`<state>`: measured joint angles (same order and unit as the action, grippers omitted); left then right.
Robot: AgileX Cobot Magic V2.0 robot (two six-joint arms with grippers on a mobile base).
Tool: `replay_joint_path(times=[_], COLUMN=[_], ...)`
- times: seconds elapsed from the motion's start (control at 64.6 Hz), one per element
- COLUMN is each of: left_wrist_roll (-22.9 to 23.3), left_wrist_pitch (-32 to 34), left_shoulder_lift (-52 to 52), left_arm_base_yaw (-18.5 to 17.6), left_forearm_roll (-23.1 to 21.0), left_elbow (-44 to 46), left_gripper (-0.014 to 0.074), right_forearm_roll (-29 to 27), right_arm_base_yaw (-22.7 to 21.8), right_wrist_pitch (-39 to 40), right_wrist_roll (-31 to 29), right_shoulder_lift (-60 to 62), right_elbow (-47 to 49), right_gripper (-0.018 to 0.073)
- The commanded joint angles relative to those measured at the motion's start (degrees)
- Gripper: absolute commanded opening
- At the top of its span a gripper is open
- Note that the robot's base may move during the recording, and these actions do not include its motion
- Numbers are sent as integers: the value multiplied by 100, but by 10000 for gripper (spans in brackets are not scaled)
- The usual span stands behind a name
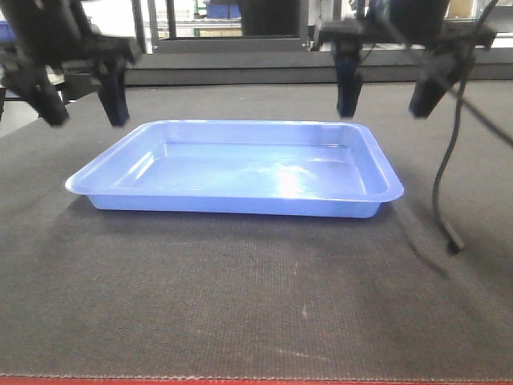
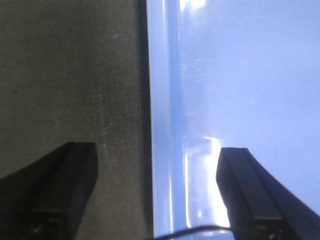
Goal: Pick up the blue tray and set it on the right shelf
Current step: 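Lower both grippers onto the tray rims and close them, then lift the tray off the table with both grippers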
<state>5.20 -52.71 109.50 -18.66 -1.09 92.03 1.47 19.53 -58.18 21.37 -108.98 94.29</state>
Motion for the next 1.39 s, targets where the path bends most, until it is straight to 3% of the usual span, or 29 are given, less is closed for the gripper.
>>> replay_joint_path(times=[0.0, 0.589, 0.728, 0.914, 0.976, 1.378], left_wrist_roll=[73, 73, 73, 73, 73, 35], left_wrist_pitch=[168, 86, 86, -42, -152, -1445], left_shoulder_lift=[-70, 468, 476, 502, 502, -29], left_arm_base_yaw=[2, 2, 2, 2, 2, -33], left_forearm_roll=[-103, -367, -407, -465, -465, -327], left_elbow=[302, 541, 541, 541, 541, 1088], left_gripper=[402, 384, 261, -63, -30, -45], right_forearm_roll=[11, -75, -75, -75, -75, -75], right_arm_base_yaw=[-4, -4, -4, -4, -4, -4], right_wrist_pitch=[207, 419, 399, 335, 298, -44], right_wrist_roll=[23, 23, 23, 23, 23, 23], right_shoulder_lift=[101, -494, -500, -500, -500, 538], right_elbow=[207, 201, 201, 201, 206, 246], right_gripper=[611, 607, 453, 34, 66, 57])
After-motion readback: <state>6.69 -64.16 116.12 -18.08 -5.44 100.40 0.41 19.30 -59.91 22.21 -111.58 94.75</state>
